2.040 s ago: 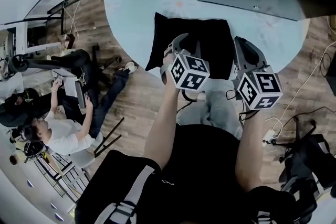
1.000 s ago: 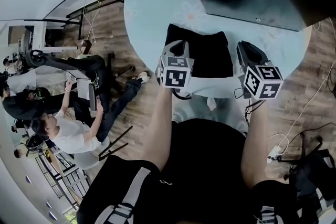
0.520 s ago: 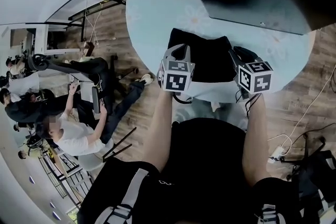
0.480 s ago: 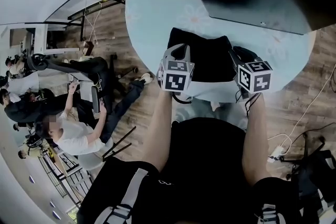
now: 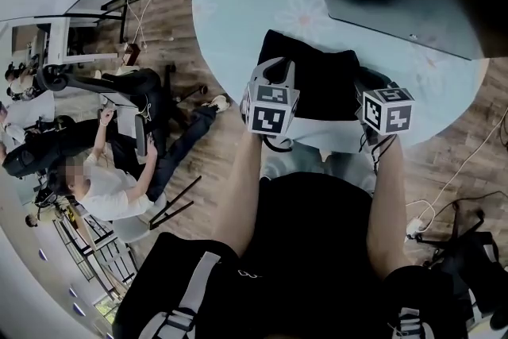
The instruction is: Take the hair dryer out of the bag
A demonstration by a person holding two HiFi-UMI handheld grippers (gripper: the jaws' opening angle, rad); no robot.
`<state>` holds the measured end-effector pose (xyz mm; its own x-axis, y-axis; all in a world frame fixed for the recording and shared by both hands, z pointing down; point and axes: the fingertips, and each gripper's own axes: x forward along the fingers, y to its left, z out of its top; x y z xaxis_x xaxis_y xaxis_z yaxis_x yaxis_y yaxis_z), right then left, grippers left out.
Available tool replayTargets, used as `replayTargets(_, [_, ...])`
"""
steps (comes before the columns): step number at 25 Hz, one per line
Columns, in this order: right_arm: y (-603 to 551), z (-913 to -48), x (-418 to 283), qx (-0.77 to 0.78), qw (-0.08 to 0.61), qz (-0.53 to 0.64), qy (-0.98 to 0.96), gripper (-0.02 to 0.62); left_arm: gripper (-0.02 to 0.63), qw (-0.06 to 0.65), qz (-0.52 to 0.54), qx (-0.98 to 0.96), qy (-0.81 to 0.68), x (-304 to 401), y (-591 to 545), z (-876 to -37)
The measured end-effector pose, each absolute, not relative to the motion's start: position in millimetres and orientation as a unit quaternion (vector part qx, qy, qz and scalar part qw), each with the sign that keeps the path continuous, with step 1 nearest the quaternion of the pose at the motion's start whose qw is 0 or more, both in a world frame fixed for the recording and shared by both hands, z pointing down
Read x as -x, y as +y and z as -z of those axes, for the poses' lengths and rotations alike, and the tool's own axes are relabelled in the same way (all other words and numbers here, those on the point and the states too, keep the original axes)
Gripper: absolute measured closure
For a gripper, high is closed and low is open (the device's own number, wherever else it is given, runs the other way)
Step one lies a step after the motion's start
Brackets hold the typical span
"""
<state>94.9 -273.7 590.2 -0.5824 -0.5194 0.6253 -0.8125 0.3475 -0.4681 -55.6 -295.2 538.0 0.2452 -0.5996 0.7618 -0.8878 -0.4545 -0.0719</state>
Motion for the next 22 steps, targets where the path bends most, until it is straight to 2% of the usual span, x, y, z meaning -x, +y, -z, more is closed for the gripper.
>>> replayTargets(2, [-275, -593, -97, -0.424, 0.195, -0.392, -0.793, 0.548, 0.53, 0.198, -0.367, -0.77, -0.484, 55, -294, -536])
replayTargets(8, [-275, -593, -97, -0.421, 0.212, -0.399, -0.787, 0.552, 0.445, 0.211, -0.358, -0.776, -0.474, 67, -278, -530])
replayTargets(15, [-276, -590, -98, -0.434, 0.227, -0.385, -0.782, 0.554, 0.414, 0.201, -0.347, -0.76, -0.512, 115, -258, -526])
replayTargets(16, [-276, -589, -98, -0.434, 0.228, -0.384, -0.782, 0.554, 0.393, 0.206, -0.349, -0.754, -0.516, 124, -254, -528])
replayTargets(22, [-277, -585, -95, -0.441, 0.234, -0.373, -0.782, 0.554, 0.391, 0.247, -0.384, -0.732, -0.506, 160, -219, -565])
